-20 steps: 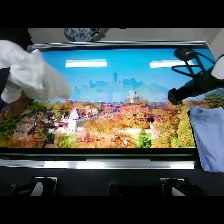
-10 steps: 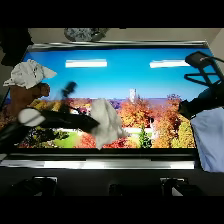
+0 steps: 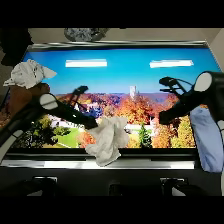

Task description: Fold the shirts.

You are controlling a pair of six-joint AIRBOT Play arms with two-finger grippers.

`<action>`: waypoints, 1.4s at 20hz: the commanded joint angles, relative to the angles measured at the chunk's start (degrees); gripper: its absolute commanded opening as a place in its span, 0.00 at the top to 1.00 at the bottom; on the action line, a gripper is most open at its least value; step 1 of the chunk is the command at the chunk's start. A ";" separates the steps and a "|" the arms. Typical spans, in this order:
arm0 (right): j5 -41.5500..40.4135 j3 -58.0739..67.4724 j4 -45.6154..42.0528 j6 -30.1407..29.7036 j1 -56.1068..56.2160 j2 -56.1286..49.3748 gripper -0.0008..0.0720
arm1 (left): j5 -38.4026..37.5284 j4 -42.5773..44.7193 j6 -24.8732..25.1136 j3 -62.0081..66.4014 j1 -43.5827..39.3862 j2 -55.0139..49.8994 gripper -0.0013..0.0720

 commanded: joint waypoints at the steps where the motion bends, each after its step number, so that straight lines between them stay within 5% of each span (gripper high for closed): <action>1: -3.67 -5.75 8.37 -2.12 -0.02 -4.39 0.07 | -4.17 0.94 -0.46 -0.46 10.71 0.90 0.02; 7: -10.91 -17.22 20.57 -5.11 -0.02 -7.21 0.07 | 3.61 -9.84 2.36 -14.69 10.32 -1.09 0.02; 12: -11.58 -19.71 22.01 -6.05 -0.02 -7.58 0.05 | 11.56 -13.81 2.69 -15.69 4.50 -6.54 0.02; 13: -12.17 -20.61 23.47 -6.93 -0.02 -7.58 0.02 | 12.83 -14.60 2.64 -15.69 3.54 -7.61 0.14; 15: -14.16 -23.45 27.71 -7.41 0.00 -7.98 0.01 | 13.90 -14.60 2.64 -15.67 2.84 -8.48 0.95; 21: -26.47 -26.82 33.92 -6.47 11.52 -12.15 0.03 | 13.88 -14.56 2.89 -15.65 4.17 -6.47 0.94; 23: -32.39 -26.82 34.29 -1.60 13.18 -13.14 0.10 | 13.88 -14.56 3.72 -15.65 4.17 -5.31 0.94; 25: -33.14 -26.82 34.36 1.27 13.18 -13.79 0.44 | 13.88 -14.56 4.15 -15.65 4.17 -4.68 0.94; 27: -31.61 -26.80 34.16 0.39 12.72 -13.88 0.93 | 13.94 -14.47 4.17 -15.47 4.22 -4.68 0.94; 28: -30.91 -26.73 34.05 -0.81 12.09 -13.88 0.93 | 13.90 -14.14 4.17 -15.04 4.55 -4.68 0.94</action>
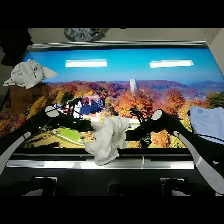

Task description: Fold the shirts.

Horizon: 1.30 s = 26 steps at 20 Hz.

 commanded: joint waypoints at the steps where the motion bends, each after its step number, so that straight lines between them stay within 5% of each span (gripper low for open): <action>1: 0.00 0.28 0.24 -1.07 -1.18 -0.35 0.94 | 0.09 1.25 0.39 1.51 0.87 0.61 0.94; 7: 1.33 15.63 -4.90 -11.67 -16.85 14.75 0.94 | -2.36 12.61 0.37 23.80 8.37 11.34 0.94; 13: -1.33 39.95 -18.93 -10.73 -29.38 34.10 0.94 | -0.07 12.52 -3.10 52.57 20.11 20.63 0.94; 20: -7.89 44.87 -13.55 -9.70 -30.10 45.99 0.94 | 9.90 5.86 -6.14 59.98 18.69 28.30 0.94; 26: -9.75 48.50 -15.61 -9.22 -30.10 46.80 0.94 | 10.14 8.15 -6.14 60.15 18.69 28.37 0.94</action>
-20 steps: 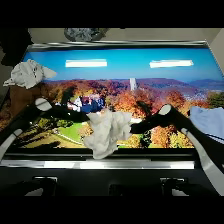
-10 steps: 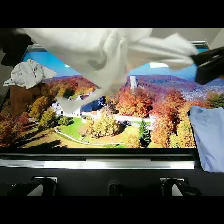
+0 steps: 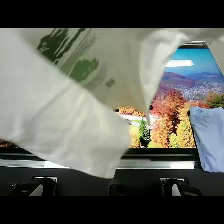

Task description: Fold the shirts.

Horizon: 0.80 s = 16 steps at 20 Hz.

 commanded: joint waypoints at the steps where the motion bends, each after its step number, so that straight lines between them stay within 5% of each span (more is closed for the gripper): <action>1: -0.15 1.29 -1.33 0.48 -0.07 -0.22 0.94 | 1.57 1.70 -0.20 0.33 -0.02 -1.05 0.94; 5: 4.83 1.29 -1.53 1.11 -0.07 -8.83 0.94 | -5.46 3.39 -0.20 0.31 -0.02 -9.01 0.94; 12: 12.22 1.29 3.85 1.81 -0.02 -42.34 0.94 | -13.70 3.56 -0.17 0.31 -2.08 -38.27 0.94; 16: 18.73 1.27 8.00 9.79 0.00 -58.80 0.93 | -17.07 -0.74 -0.20 0.33 -3.13 -53.20 0.93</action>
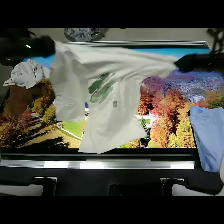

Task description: Fold the shirts.

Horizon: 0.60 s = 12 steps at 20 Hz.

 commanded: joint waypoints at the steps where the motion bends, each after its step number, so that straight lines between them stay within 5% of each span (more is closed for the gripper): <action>1: 6.69 0.09 1.53 7.02 0.42 -13.46 0.93 | -5.97 -5.05 0.13 0.07 -0.66 -12.46 0.94; 4: 7.06 0.09 -0.28 7.26 2.51 -17.38 0.93 | -11.91 -5.68 -0.35 0.07 -0.79 -16.98 0.92; 5: 5.49 0.11 -0.39 7.23 3.39 -17.73 0.93 | -12.66 -5.68 -0.76 0.09 -0.70 -17.46 0.76; 6: 3.30 0.17 -0.09 7.23 3.87 -17.53 0.72 | -12.74 -5.68 -0.90 0.13 -0.28 -17.49 0.42; 7: 2.51 0.17 1.29 7.15 3.78 -16.81 0.33 | -12.98 -5.62 -0.90 0.74 0.63 -17.27 0.12; 8: 2.69 0.17 2.47 6.14 3.13 -15.58 0.04 | -13.49 -5.46 -0.92 1.90 2.01 -17.14 0.10; 12: 16.46 0.15 1.31 1.11 -2.08 -7.93 0.02 | -20.96 -2.34 -3.58 5.20 9.70 -17.03 0.10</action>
